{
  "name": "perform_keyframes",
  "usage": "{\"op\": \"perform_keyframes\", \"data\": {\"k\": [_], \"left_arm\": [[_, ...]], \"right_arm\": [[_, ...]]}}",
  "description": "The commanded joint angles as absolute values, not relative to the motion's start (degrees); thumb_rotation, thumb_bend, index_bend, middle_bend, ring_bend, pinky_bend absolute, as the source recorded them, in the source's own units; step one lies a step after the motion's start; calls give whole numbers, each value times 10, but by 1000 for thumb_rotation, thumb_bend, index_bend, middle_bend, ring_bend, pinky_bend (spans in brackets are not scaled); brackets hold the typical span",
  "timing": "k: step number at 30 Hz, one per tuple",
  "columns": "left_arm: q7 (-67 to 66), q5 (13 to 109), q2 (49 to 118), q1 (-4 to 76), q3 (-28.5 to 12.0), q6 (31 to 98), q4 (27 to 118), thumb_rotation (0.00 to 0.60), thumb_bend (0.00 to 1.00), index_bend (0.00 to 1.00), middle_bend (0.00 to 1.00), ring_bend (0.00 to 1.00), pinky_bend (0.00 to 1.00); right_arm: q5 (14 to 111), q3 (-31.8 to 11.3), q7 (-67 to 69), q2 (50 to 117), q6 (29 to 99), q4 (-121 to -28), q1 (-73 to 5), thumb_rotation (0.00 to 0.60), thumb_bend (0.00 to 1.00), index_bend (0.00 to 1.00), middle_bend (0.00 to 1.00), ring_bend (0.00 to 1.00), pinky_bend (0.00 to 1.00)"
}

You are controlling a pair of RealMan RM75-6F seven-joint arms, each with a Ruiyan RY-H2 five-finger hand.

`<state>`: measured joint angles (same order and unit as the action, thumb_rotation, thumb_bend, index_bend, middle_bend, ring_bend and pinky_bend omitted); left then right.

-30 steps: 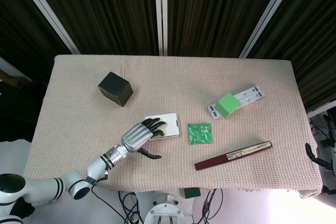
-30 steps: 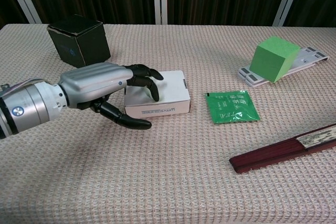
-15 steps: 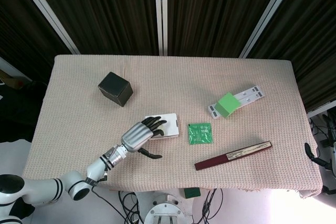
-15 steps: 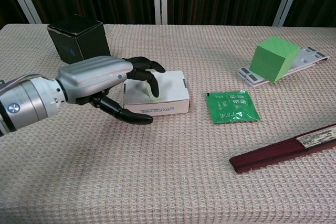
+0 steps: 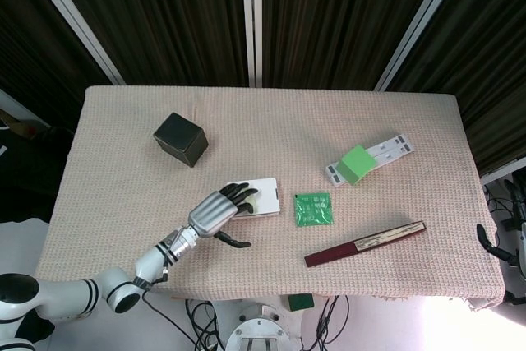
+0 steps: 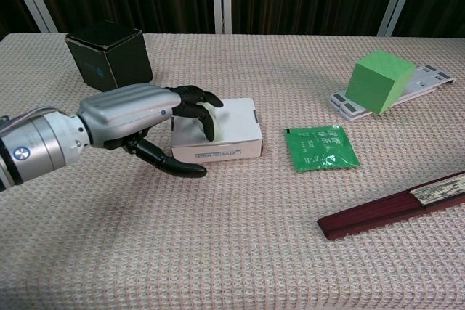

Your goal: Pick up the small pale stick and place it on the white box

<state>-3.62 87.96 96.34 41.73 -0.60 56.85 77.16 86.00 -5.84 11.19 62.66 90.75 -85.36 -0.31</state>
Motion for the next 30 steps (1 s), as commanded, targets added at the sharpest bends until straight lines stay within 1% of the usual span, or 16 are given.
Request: {"op": "perform_keyframes", "data": {"k": [1, 9, 21, 30], "left_arm": [[-34, 881, 963, 418, -6, 569, 773, 159, 30, 365, 78, 0, 137], [-18, 897, 967, 416, -8, 590, 771, 164, 30, 344, 78, 0, 137], [-22, 889, 971, 419, -7, 574, 764, 172, 31, 352, 78, 0, 137], [-8, 894, 974, 419, -11, 585, 761, 177, 31, 327, 78, 0, 137]], "right_arm": [[860, -58, 112, 627, 908, -853, -3, 458, 347, 0, 0, 0, 0], [859, -59, 116, 627, 910, -850, -2, 459, 346, 0, 0, 0, 0], [857, -59, 121, 628, 906, -845, -2, 457, 346, 0, 0, 0, 0], [856, -59, 124, 630, 905, -842, -2, 459, 346, 0, 0, 0, 0]]}}
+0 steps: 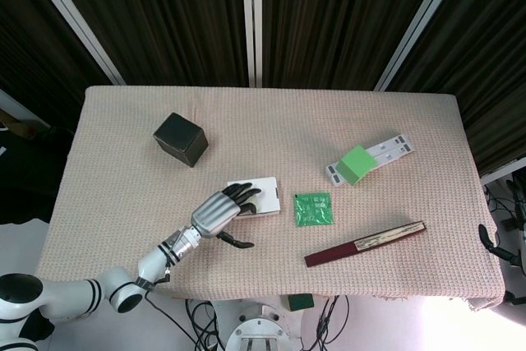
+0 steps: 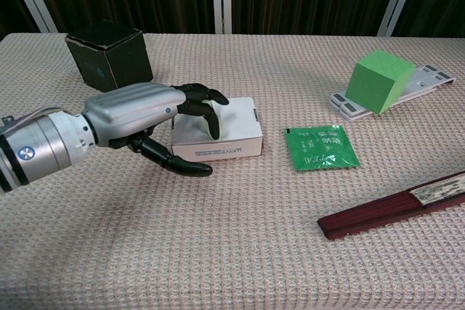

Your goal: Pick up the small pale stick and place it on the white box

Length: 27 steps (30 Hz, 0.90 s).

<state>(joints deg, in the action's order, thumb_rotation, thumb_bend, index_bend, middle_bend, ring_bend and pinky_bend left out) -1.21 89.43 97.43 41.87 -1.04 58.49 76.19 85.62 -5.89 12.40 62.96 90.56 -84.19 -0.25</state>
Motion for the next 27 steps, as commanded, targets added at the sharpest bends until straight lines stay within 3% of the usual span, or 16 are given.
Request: {"op": "perform_keyframes", "data": {"k": [1, 23, 27], "left_arm": [[-6, 894, 974, 419, -12, 585, 761, 178, 31, 324, 78, 0, 137], [9, 893, 979, 421, -12, 582, 749, 205, 31, 309, 78, 0, 138], [15, 898, 974, 419, -16, 597, 753, 209, 31, 211, 78, 0, 138]], "right_arm": [[856, -59, 124, 630, 905, -841, -2, 458, 345, 0, 0, 0, 0], [854, -61, 128, 631, 904, -838, -4, 457, 346, 0, 0, 0, 0], [854, -61, 129, 630, 905, -838, -3, 458, 346, 0, 0, 0, 0]]}}
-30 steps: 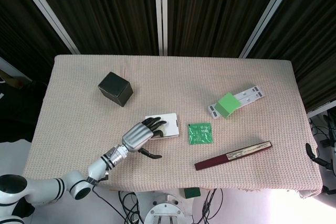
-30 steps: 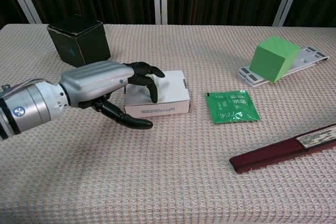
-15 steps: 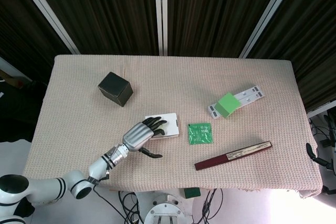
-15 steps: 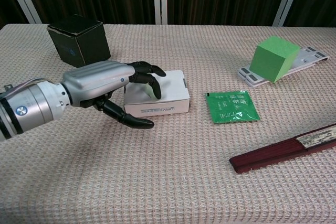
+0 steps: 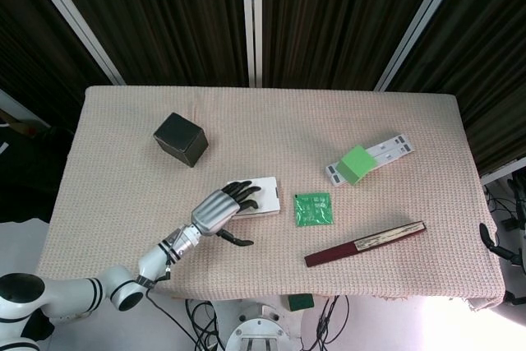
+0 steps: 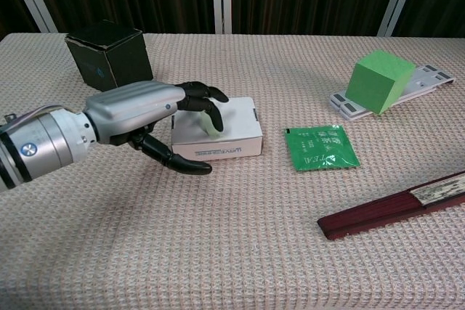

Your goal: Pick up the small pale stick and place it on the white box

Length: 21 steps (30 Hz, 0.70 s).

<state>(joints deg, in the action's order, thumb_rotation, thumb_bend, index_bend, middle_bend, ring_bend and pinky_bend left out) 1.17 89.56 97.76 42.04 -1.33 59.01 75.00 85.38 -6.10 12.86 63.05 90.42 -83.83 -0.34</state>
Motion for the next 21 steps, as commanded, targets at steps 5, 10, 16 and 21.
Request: {"op": "perform_keyframes", "data": {"k": [5, 10, 16, 21], "left_arm": [[16, 892, 954, 410, -24, 615, 770, 223, 31, 159, 78, 0, 139], [-3, 873, 913, 396, -25, 618, 806, 266, 31, 160, 78, 25, 158], [-36, 876, 844, 332, -12, 709, 858, 284, 32, 160, 78, 26, 160], [-75, 880, 779, 245, 23, 810, 876, 281, 32, 160, 78, 25, 159]], "right_arm": [[855, -62, 132, 631, 909, -837, -2, 458, 346, 0, 0, 0, 0], [856, -62, 135, 631, 911, -837, -2, 457, 342, 0, 0, 0, 0], [859, -61, 140, 632, 917, -834, 2, 460, 333, 0, 0, 0, 0], [859, -57, 141, 638, 911, -824, 1, 458, 328, 0, 0, 0, 0]]}}
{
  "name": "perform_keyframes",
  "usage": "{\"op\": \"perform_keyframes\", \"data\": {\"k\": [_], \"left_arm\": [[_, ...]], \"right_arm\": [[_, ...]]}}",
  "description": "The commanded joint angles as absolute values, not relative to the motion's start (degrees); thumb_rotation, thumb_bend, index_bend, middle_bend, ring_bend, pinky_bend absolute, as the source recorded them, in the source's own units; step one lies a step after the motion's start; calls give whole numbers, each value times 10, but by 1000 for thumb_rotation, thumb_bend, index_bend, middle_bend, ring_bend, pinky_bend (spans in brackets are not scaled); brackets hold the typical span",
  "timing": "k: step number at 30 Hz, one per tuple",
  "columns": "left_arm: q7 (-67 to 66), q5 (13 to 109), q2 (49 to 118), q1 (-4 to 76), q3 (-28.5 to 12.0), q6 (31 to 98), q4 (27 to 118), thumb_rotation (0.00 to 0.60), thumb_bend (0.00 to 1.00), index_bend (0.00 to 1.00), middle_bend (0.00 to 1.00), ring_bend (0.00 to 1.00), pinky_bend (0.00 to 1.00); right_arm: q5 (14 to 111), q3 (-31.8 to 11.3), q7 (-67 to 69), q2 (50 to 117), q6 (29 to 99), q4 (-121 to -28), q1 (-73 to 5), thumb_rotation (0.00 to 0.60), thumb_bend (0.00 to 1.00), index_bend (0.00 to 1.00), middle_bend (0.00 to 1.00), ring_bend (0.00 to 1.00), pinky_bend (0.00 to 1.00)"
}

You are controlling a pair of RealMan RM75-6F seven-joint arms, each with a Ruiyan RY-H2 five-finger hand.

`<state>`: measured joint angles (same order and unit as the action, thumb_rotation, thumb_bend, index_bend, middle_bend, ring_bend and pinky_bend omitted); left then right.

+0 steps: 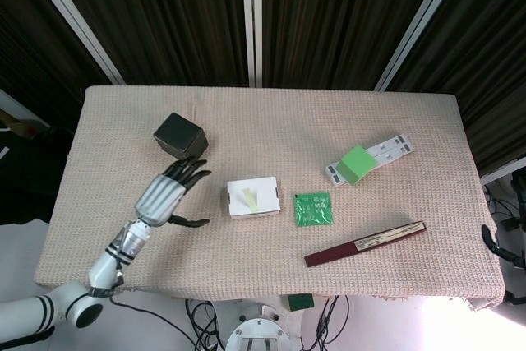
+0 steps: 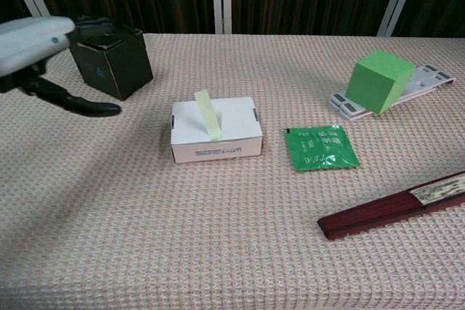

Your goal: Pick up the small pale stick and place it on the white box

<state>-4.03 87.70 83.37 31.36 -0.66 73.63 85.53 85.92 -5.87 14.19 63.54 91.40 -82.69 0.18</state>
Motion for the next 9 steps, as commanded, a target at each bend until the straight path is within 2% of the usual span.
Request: {"op": "perform_keyframes", "data": {"k": [1, 5, 9], "left_arm": [[-82, 876, 766, 225, 33, 824, 876, 281, 31, 160, 78, 23, 159], [-85, 855, 731, 175, 57, 848, 883, 279, 32, 154, 78, 3, 156], [-67, 844, 713, 149, 61, 855, 887, 271, 32, 132, 55, 0, 153]], "right_arm": [[859, -56, 139, 640, 910, -822, 1, 458, 328, 0, 0, 0, 0], [860, -55, 123, 651, 914, -813, 2, 457, 327, 0, 0, 0, 0], [865, -52, 111, 663, 920, -805, 5, 459, 327, 0, 0, 0, 0]]}}
